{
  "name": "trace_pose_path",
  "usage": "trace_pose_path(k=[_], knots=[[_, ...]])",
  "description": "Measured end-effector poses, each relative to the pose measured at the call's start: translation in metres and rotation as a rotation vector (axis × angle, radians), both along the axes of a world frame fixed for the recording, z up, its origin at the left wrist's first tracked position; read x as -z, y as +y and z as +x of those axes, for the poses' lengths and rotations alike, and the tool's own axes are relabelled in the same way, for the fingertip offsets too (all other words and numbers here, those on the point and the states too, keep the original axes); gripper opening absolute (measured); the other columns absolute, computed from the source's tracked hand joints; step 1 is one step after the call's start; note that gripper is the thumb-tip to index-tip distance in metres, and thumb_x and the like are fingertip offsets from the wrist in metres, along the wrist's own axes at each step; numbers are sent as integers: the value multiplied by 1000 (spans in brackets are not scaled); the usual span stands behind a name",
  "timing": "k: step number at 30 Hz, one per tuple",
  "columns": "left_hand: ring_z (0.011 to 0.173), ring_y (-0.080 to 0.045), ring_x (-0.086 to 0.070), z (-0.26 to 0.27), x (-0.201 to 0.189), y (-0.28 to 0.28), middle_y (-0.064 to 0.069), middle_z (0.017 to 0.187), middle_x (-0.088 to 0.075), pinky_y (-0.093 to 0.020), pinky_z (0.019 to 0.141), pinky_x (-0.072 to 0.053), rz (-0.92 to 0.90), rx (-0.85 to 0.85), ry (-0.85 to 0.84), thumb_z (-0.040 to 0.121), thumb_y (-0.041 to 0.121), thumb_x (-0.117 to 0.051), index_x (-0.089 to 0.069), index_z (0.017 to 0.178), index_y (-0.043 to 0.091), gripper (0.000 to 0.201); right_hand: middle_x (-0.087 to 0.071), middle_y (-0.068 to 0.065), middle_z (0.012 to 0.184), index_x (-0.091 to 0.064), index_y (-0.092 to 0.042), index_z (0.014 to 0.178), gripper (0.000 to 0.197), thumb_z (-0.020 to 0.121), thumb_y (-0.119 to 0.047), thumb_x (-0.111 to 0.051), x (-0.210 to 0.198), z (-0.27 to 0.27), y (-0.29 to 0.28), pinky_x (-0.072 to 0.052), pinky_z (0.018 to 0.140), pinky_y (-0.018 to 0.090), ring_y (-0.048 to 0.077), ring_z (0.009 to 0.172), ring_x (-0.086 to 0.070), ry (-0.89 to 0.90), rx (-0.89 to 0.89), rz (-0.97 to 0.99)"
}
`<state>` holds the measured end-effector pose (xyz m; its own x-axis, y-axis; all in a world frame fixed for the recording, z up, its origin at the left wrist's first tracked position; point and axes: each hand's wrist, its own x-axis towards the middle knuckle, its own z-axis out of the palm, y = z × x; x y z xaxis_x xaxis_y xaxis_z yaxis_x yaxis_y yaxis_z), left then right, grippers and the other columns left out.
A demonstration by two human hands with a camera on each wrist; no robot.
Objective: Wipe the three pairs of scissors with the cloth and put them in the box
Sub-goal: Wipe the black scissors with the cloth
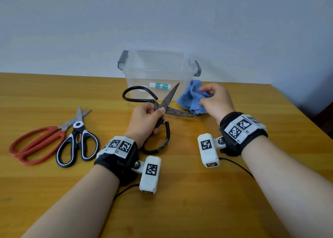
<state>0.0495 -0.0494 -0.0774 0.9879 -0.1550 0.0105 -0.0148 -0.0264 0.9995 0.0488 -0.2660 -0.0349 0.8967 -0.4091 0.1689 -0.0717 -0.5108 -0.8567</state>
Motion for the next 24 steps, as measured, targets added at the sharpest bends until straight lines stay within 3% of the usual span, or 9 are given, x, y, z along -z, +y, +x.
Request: trace_pose_path(k=[4, 7, 9, 10, 12, 13, 17, 20, 24], knots=[[65, -12, -74, 0, 0, 0, 10, 47, -47, -24, 35, -31, -18, -33, -28, 101, 11, -62, -39, 80, 11, 31, -68, -10, 110, -73, -21, 105, 43, 83, 9, -53, -13, 0, 13, -51, 69, 10, -3, 97, -62, -48, -170, -27], [69, -15, -76, 0, -1, 0, 7, 50, -49, -24, 35, -30, -51, -56, -35, 101, 11, -63, -45, 89, 9, 22, -56, -2, 122, -56, -18, 117, 41, 82, -14, -77, -15, 2, 12, -55, 68, 23, 11, 94, -61, 26, -106, -92], [69, -14, -76, -1, -2, 0, 6, 50, -50, -24, 35, -31, -57, -62, -38, 101, 11, -62, -45, 91, 9, 20, -49, 0, 111, -50, -16, 113, 52, 79, -39, -83, -15, 3, 9, -45, 61, 29, 19, 87, -57, 214, -64, -268], [69, -14, -76, -1, -2, -1, 6, 50, -51, -24, 35, -31, -57, -63, -39, 101, 11, -63, -46, 91, 9, 20, -52, 0, 97, -56, -14, 103, 45, 81, -45, -80, -17, 2, 9, -40, 58, 29, 20, 81, -56, 279, -76, -381], [69, -14, -76, -1, -2, -1, 6, 53, -51, -24, 35, -32, -61, -65, -39, 101, 11, -63, -46, 91, 9, 20, -55, 3, 71, -67, -7, 78, 39, 85, -44, -75, -19, 0, 10, -38, 57, 29, 23, 68, -54, 329, -135, -530], [70, -15, -76, -1, -2, 0, 6, 53, -52, -23, 35, -32, -62, -65, -36, 101, 12, -63, -45, 90, 9, 21, -59, 4, 68, -71, -5, 76, 39, 86, -42, -73, -22, 0, 11, -40, 58, 30, 23, 66, -56, 327, -141, -575], [73, -17, -77, 0, -1, 0, -1, 61, -54, -23, 35, -33, -60, -68, -30, 101, 12, -63, -39, 81, 12, 31, -69, 2, 79, -72, -19, 75, 24, 84, -41, -76, -36, 1, 17, -46, 66, 29, 24, 79, -65, 190, -34, -674], [74, -18, -78, 0, -1, 0, -6, 67, -52, -23, 35, -33, -60, -73, -27, 101, 12, -63, -38, 79, 12, 33, -67, 6, 83, -67, -14, 84, 30, 83, -43, -75, -43, 1, 20, -47, 65, 31, 28, 80, -65, 219, -14, -763], [72, -16, -77, 0, -1, 0, 5, 53, -54, -23, 34, -34, -56, -64, -24, 101, 11, -63, -41, 83, 12, 28, -66, 2, 60, -56, -14, 68, 41, 91, -47, -66, -41, -5, 27, -51, 55, 28, 15, 48, -58, 481, -166, -835]])
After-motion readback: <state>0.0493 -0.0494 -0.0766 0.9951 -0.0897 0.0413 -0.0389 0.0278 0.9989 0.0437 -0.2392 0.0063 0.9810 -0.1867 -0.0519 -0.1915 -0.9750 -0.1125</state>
